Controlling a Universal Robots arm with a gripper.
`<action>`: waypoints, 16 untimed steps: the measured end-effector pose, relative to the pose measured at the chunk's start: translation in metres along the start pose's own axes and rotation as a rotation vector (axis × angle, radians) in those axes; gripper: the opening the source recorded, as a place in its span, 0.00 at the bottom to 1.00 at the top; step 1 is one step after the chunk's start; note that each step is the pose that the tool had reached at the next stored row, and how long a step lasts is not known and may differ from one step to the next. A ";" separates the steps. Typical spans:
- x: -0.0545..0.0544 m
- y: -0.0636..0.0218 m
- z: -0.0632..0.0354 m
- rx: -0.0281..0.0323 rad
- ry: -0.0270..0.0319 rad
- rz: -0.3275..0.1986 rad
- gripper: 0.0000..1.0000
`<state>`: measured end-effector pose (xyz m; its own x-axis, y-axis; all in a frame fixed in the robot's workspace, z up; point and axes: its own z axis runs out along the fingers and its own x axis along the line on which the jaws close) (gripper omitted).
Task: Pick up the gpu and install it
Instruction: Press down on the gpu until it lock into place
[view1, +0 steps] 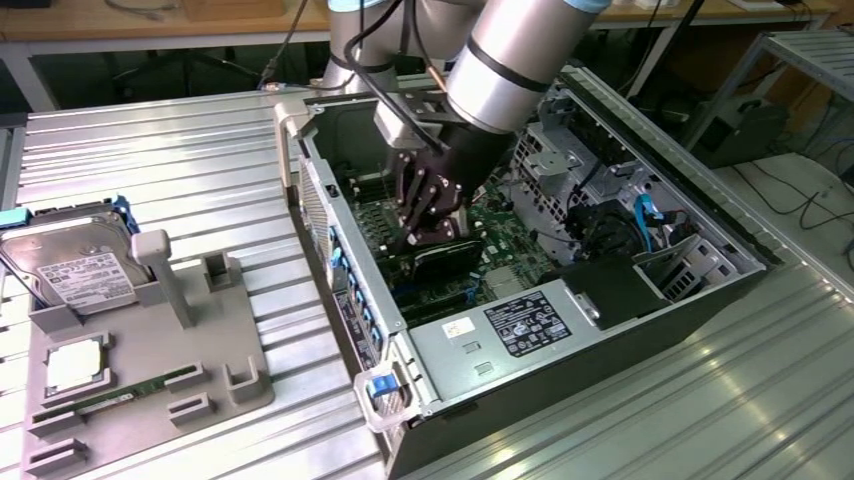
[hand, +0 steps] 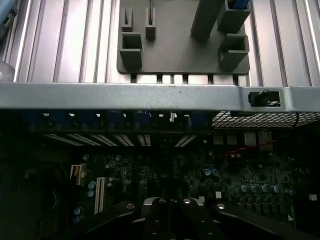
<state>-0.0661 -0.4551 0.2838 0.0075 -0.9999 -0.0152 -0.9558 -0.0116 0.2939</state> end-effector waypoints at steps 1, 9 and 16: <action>0.000 0.0005 0.0003 0.0132 0.0001 0.000 0.11; -0.009 0.0023 0.0018 0.1058 0.0061 -0.001 0.11; -0.009 0.0037 0.0029 0.1797 0.0181 -0.003 0.11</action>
<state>-0.0706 -0.4462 0.2823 0.0139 -0.9999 0.0019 -0.9929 -0.0136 0.1183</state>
